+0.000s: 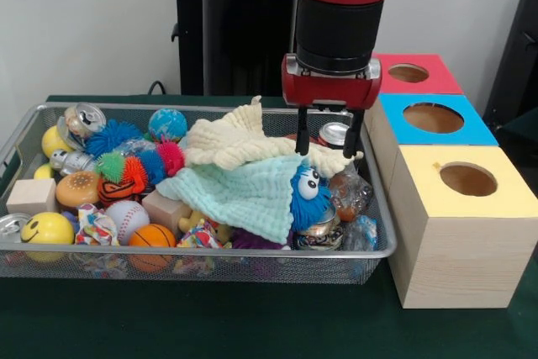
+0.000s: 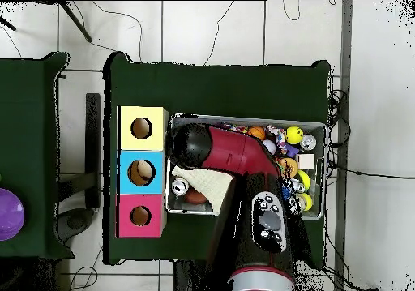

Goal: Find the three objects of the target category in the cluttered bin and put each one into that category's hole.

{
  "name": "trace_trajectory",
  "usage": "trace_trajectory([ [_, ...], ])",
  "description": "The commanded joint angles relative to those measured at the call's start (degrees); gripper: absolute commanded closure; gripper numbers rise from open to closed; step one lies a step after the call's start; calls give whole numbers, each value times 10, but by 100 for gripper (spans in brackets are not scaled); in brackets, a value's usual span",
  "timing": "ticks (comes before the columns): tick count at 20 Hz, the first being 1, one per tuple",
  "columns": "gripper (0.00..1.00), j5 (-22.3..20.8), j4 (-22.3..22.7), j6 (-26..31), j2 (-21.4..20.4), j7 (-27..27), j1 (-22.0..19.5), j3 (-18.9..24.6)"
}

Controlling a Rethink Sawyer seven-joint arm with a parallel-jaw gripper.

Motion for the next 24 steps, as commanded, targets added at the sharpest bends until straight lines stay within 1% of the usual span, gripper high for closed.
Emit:
trace_trajectory([
  [1, 0, 23, -98, 92, 59, 118, 7, 22],
  [5, 0, 19, -147, 122, 81, 128, 12, 12],
  [9, 0, 17, -184, 143, 98, 128, 11, 9],
  [11, 0, 17, -189, 132, 102, 129, 11, 7],
  [15, 0, 14, -202, 132, 109, 146, 22, -7],
  [19, 0, 19, -196, 121, 111, 128, 12, 3],
  [21, 0, 18, -186, 107, 107, 127, 14, 2],
  [24, 0, 13, -186, 89, 109, 131, 20, -3],
])
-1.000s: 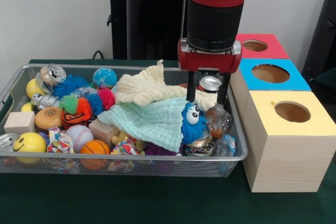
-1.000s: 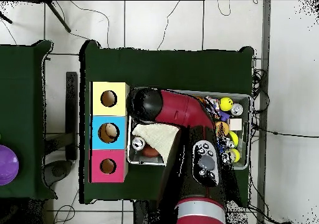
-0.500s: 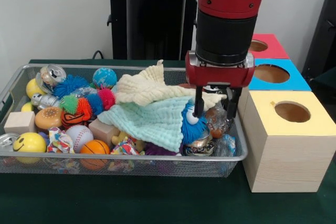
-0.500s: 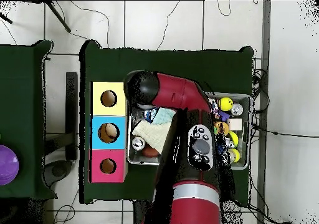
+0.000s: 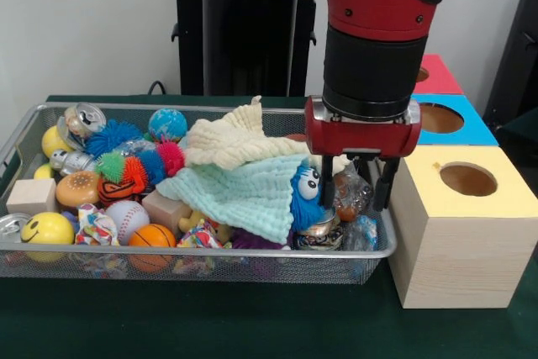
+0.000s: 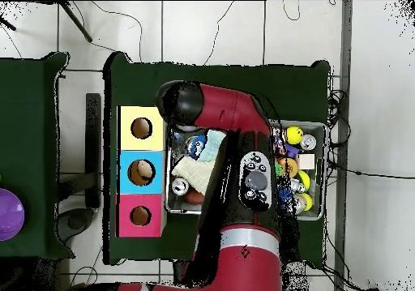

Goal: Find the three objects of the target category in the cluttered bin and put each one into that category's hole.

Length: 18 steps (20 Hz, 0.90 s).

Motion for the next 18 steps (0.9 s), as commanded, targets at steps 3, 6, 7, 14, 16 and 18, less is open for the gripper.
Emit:
trace_trajectory([
  [3, 0, 6, -6, 14, 28, 135, 7, -1],
  [6, 0, 9, -1, 2, 29, 129, 5, 5],
  [7, 0, 9, 7, -7, 26, 125, 3, 9],
  [14, 0, -2, 52, -62, 10, 123, 6, 7],
  [16, 0, -3, 58, -71, 9, 126, 9, 5],
  [18, 0, -3, 66, -82, 7, 125, 8, 7],
])
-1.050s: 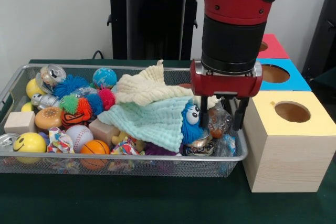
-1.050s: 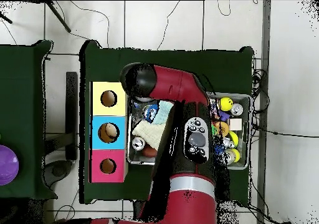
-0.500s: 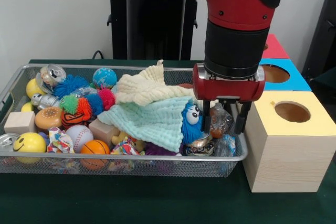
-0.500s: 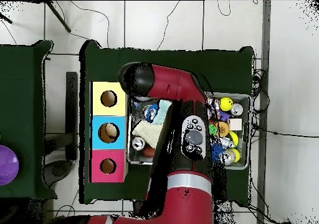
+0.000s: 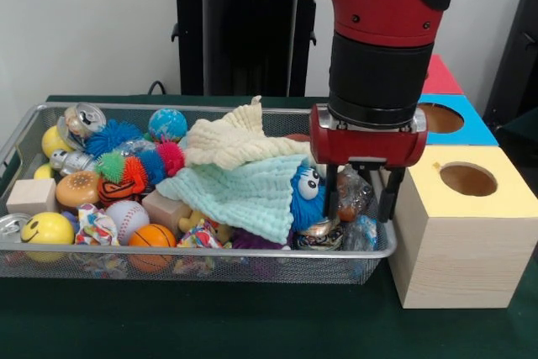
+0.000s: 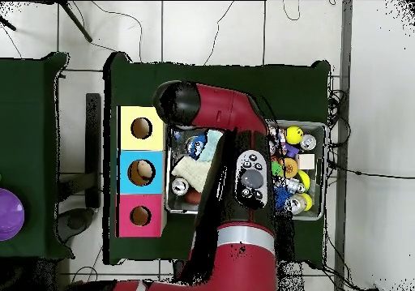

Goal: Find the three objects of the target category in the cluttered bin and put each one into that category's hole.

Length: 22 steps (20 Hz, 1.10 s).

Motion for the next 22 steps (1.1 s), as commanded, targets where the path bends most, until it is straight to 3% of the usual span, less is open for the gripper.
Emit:
trace_trajectory([
  [1, 0, -3, 74, -57, 0, 121, 1, 12],
  [8, 0, -11, 84, -82, 0, 127, 16, -6],
  [17, 0, -3, 115, -103, -9, 113, 8, 5],
  [22, 0, -1, 112, -97, -7, 138, 32, -19],
])
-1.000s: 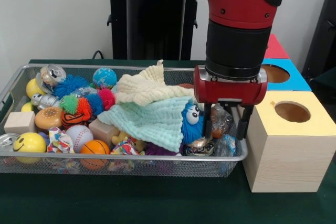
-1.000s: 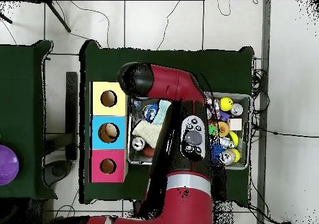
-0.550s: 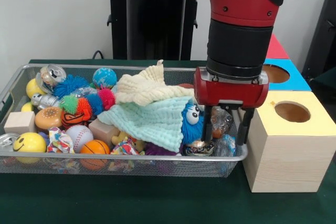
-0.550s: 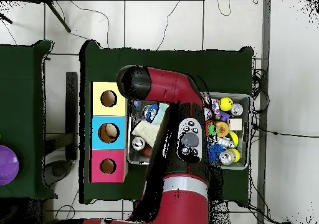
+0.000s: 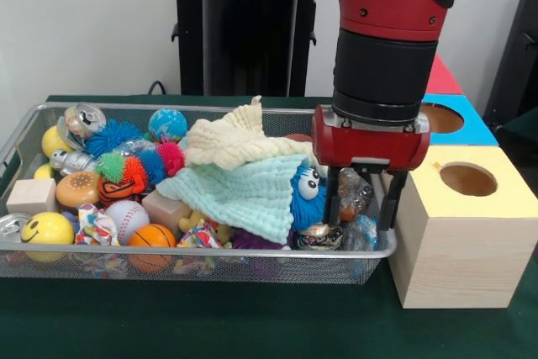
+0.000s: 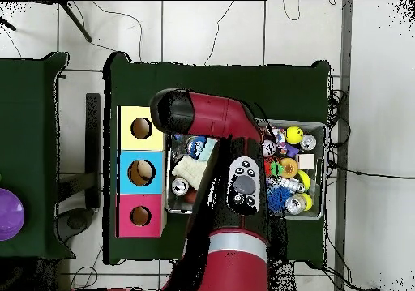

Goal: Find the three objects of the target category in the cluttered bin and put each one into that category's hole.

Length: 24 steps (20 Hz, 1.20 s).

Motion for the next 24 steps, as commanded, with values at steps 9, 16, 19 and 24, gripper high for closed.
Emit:
trace_trajectory([
  [9, 0, 10, 118, -33, -14, 136, 16, 3],
  [16, 0, 16, 134, -55, -15, 142, 16, 6],
  [19, 0, 17, 145, -69, -18, 134, 7, 15],
  [24, 0, 14, 160, -94, -19, 131, 5, 17],
])
